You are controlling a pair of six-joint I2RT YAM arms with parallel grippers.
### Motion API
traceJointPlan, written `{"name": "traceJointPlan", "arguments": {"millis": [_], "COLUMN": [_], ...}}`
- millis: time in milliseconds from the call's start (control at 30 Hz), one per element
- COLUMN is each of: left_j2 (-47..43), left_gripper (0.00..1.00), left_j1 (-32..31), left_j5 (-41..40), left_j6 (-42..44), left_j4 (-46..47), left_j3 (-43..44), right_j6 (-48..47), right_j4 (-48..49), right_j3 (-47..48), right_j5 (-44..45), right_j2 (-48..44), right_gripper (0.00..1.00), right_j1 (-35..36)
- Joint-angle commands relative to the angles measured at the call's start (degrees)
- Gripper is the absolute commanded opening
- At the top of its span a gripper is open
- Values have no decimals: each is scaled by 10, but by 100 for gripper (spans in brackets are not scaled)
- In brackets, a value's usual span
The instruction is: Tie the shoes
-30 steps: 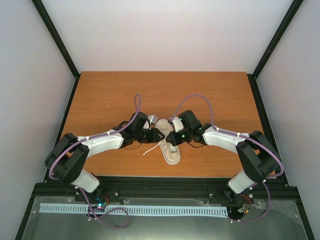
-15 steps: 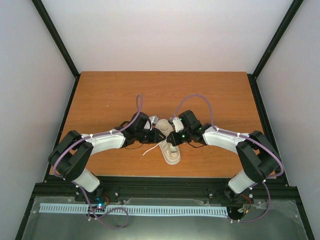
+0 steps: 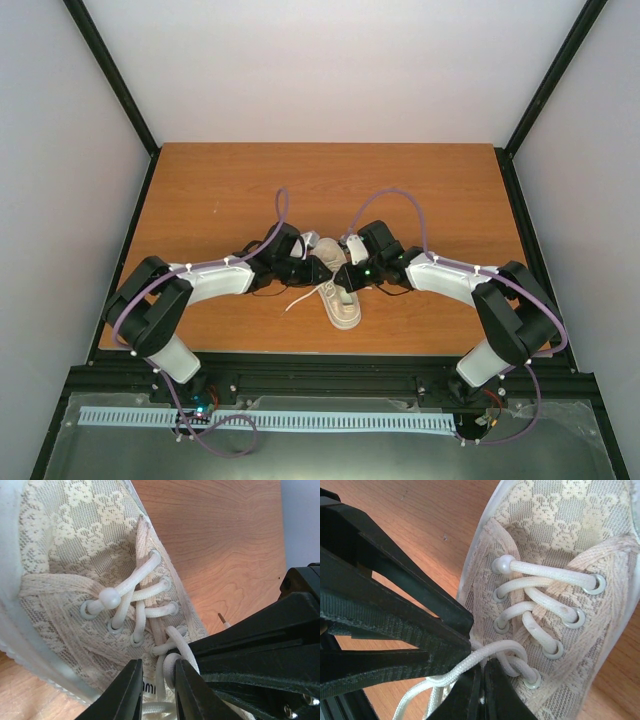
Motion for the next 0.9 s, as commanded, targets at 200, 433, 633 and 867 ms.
{"name": "traceJointPlan", "arguments": {"millis": [200, 433, 633, 867], "left_j2": [9, -25, -42, -35], "left_gripper": [2, 1, 1, 1], "left_j1": [2, 1, 2, 1], "left_j5": [23, -15, -37, -32], "left_j6": [-9, -10, -20, -26], "left_j4": [46, 44, 40, 41], "left_j3": [22, 4, -6, -7], "right_j6": [-3, -2, -5, 17], "right_j4": [6, 3, -29, -78], "right_j3": [-2, -5, -2, -6], "right_j5": [6, 18, 56, 123], "right_j2": [-13, -21, -61, -153], "right_gripper": [3, 3, 27, 55], "right_j1": [2, 1, 1, 10]}}
